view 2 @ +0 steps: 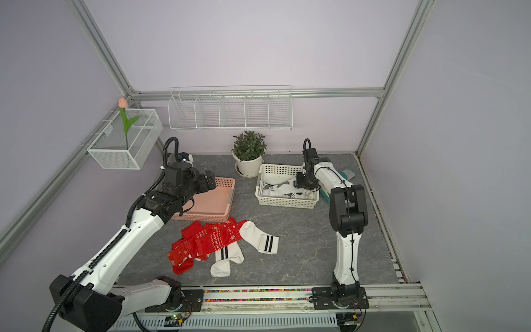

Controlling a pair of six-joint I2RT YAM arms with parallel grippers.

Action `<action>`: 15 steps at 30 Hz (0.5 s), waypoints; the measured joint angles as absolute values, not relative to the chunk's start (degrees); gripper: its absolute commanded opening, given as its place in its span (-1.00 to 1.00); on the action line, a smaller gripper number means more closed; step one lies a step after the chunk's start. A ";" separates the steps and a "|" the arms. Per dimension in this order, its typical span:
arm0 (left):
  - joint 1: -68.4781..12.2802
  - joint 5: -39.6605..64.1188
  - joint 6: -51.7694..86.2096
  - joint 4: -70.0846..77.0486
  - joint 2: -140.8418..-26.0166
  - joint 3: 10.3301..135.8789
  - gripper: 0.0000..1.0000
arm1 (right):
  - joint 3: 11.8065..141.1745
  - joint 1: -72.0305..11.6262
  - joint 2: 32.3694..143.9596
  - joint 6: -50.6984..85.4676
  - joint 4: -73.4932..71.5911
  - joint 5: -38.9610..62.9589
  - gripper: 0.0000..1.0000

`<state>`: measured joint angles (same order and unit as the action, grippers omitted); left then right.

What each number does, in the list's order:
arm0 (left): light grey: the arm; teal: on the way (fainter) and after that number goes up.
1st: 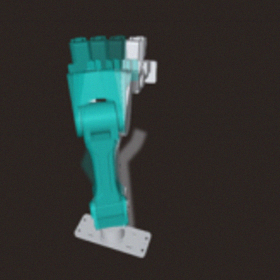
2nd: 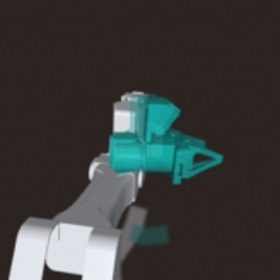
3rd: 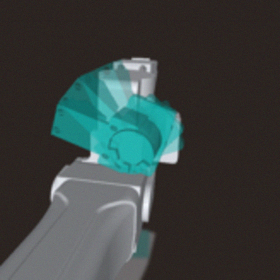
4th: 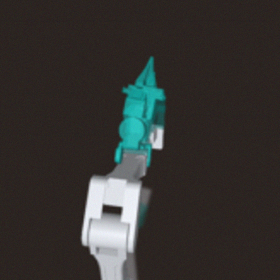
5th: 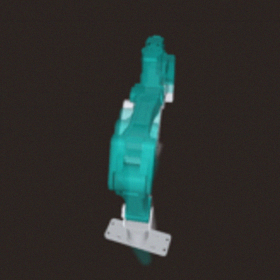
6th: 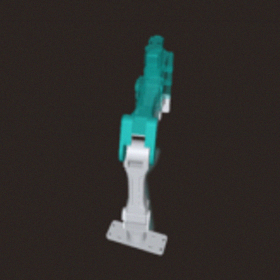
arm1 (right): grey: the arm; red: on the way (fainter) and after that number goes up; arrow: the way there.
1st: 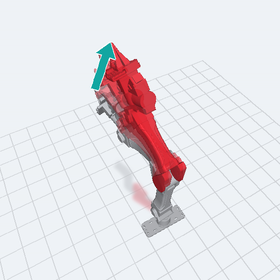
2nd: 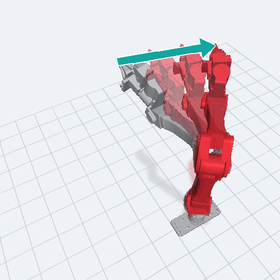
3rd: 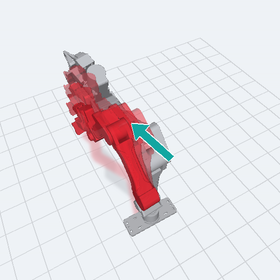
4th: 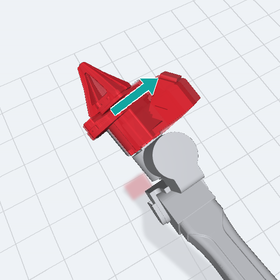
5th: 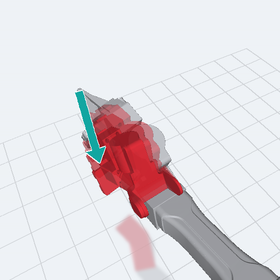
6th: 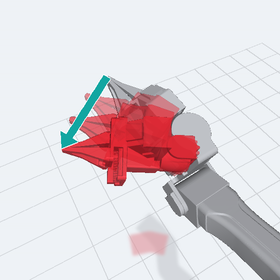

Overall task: Sort the socks into the basket by color
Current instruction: Place the sock in the bin, then pick up the sock at the center of the board.

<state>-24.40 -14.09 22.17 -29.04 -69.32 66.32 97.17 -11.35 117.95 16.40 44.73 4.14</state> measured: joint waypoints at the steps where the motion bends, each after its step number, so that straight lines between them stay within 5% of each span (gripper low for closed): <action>1: -24.40 -14.09 22.20 -29.04 -69.32 66.32 0.99 | 96.82 -11.35 116.20 16.29 44.82 4.34 -0.20; 15: -24.40 -14.09 22.17 -28.82 -69.17 66.30 0.99 | 90.74 -26.17 91.66 15.86 48.45 2.04 -0.04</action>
